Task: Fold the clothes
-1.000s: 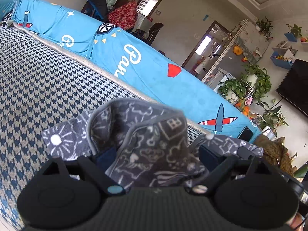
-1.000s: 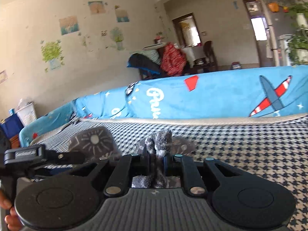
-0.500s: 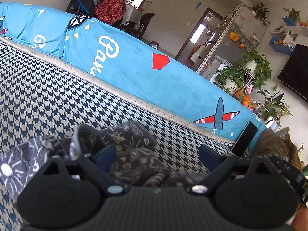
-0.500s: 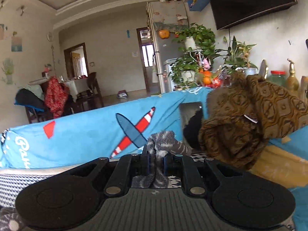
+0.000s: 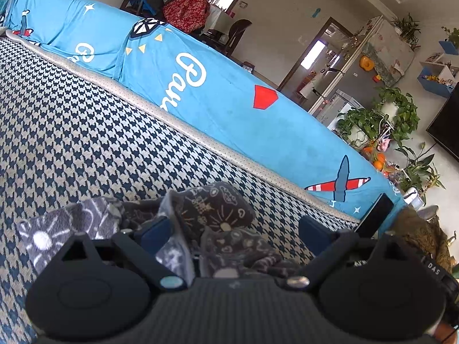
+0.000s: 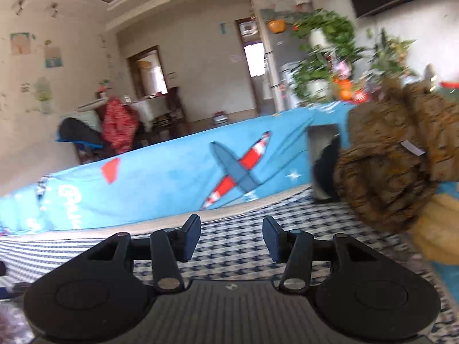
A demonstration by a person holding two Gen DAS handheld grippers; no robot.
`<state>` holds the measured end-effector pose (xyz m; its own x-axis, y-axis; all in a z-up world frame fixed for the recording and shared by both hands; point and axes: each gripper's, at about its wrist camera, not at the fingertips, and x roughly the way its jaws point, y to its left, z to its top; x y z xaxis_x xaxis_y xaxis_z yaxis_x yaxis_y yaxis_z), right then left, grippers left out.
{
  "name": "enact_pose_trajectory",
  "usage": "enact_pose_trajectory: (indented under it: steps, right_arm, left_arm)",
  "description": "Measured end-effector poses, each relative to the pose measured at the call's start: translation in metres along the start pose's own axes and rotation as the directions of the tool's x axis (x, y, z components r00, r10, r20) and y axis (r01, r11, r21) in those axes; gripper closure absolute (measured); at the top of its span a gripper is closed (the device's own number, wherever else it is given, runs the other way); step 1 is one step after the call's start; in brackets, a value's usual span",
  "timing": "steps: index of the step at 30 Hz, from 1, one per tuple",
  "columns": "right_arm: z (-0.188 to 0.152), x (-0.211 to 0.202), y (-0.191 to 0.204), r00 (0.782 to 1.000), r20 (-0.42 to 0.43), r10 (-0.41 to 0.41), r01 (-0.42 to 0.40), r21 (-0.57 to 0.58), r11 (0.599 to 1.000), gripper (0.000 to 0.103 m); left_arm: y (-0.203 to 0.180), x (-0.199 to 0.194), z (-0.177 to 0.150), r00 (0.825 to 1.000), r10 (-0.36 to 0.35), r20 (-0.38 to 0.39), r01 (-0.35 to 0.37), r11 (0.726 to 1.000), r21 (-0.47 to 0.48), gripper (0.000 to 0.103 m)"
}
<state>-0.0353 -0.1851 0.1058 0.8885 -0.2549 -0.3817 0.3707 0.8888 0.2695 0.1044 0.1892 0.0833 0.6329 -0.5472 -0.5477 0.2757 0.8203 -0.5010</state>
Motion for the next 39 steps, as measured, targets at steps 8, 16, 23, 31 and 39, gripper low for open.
enact_pose_trajectory:
  steps: [8,16,23,31,39]
  right_arm:
    - [-0.023,0.026,0.065,0.922,-0.154,0.355,-0.349,0.062,0.935,0.045]
    - [-0.044,0.052,0.114,0.879,-0.276,0.389,-0.410,-0.022,0.912,0.030]
    - [-0.069,0.070,0.142,0.834,-0.395,0.385,-0.457,-0.105,0.883,0.023]
    - [-0.085,0.077,0.153,0.783,-0.470,0.408,-0.513,-0.117,0.850,0.024]
    - [-0.093,0.066,0.167,0.799,-0.455,0.394,-0.549,-0.284,0.786,0.053]
  left_arm:
    - [0.022,0.010,-0.007,0.996,-0.007,-0.091,0.000,0.997,-0.079,0.006]
    - [0.030,0.020,-0.014,0.986,0.017,-0.164,-0.030,0.997,-0.078,0.006]
    - [0.031,0.027,-0.022,0.971,0.057,-0.234,-0.065,0.997,-0.028,0.006]
    - [0.032,0.031,-0.026,0.959,0.069,-0.275,-0.068,0.998,0.013,0.006]
    - [0.039,0.026,-0.022,0.964,0.042,-0.261,-0.053,0.998,-0.036,0.006]
